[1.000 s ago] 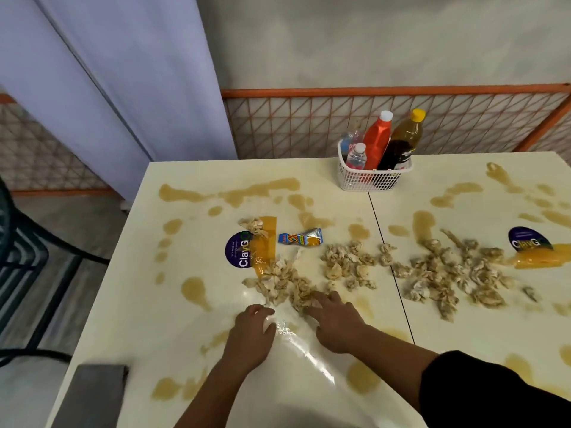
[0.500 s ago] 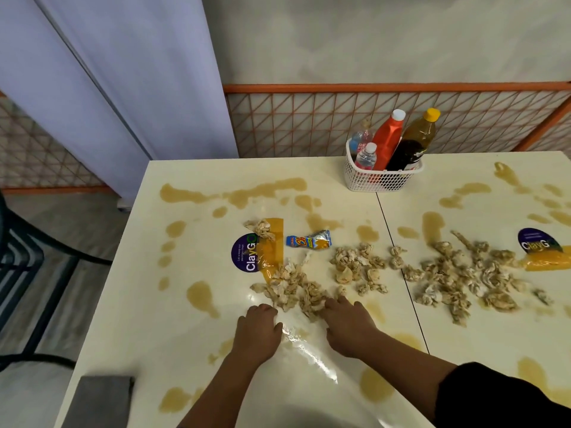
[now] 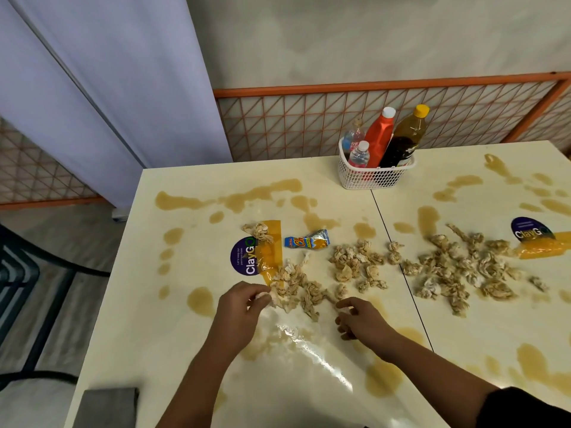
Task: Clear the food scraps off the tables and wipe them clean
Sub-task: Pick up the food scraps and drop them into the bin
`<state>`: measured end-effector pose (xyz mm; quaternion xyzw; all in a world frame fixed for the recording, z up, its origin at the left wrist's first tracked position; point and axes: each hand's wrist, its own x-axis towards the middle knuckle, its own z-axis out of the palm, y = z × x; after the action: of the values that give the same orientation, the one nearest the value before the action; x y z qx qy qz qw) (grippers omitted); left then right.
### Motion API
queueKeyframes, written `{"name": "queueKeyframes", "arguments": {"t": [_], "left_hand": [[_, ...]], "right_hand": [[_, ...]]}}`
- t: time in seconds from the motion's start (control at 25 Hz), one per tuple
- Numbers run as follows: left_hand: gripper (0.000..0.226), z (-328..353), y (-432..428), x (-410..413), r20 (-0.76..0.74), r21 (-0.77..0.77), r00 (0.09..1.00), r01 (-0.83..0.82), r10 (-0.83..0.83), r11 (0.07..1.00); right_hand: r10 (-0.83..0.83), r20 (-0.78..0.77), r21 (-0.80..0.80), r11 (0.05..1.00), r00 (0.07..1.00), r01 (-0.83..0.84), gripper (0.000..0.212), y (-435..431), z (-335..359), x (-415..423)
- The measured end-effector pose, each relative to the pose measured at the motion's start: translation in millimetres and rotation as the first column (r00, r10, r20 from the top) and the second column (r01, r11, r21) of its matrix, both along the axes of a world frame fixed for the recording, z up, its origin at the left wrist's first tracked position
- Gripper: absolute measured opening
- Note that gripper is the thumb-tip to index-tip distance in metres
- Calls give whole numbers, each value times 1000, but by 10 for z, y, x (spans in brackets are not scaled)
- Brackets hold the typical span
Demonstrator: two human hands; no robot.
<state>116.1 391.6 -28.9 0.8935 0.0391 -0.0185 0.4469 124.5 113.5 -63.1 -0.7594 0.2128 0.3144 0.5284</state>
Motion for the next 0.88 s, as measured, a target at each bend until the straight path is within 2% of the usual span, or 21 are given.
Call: {"name": "queueKeyframes", "arguments": {"t": [0.08, 0.16, 0.2, 0.28, 0.36, 0.4, 0.48, 0.52, 0.6, 0.64, 0.72, 0.88], "left_hand": [[13, 94, 10, -8, -8, -105, 998, -58, 58, 993], [21, 180, -5, -28, -160, -358, 974, -208, 159, 910], [25, 212, -24, -43, -255, -501, 947, -303, 196, 811], [26, 282, -87, -63, -428, -713, 877, -477, 218, 514], [30, 365, -166, -92, -538, -795, 826, -563, 166, 225], [35, 401, -215, -118, -571, -800, 810, -586, 134, 131], [39, 435, -315, -182, -613, -784, 784, -619, 96, 49], [33, 430, -362, -210, -614, -784, 784, -619, 95, 44], [25, 419, -448, -253, -580, -803, 807, -589, 111, 91], [24, 410, -488, -266, -549, -815, 828, -561, 117, 145], [25, 408, -571, -295, -468, -816, 876, -480, 121, 321], [20, 504, -728, -380, -336, -746, 938, -318, 82, 586]], "right_hand": [[-138, -108, 157, 975, 984, 155, 15, 32, 54, -5], [-213, -197, 257, 931, 957, 260, 11, 86, 114, -15], [-246, -238, 291, 905, 940, 311, 10, 118, 140, -19], [-293, -305, 360, 846, 906, 394, 10, 181, 207, -16], [-291, -345, 417, 804, 892, 424, 20, 235, 296, 1], [-274, -358, 440, 794, 893, 420, 25, 265, 353, 4], [-208, -342, 463, 811, 917, 357, 31, 348, 470, -16], [-161, -308, 471, 830, 938, 298, 31, 407, 545, -40], [-92, -217, 488, 852, 972, 190, 29, 543, 704, -89], [-81, -176, 496, 853, 981, 160, 29, 597, 763, -108], [-70, -125, 520, 845, 990, 125, 29, 652, 850, -131], [-97, -121, 575, 805, 988, 149, 17, 561, 940, -189]]}}
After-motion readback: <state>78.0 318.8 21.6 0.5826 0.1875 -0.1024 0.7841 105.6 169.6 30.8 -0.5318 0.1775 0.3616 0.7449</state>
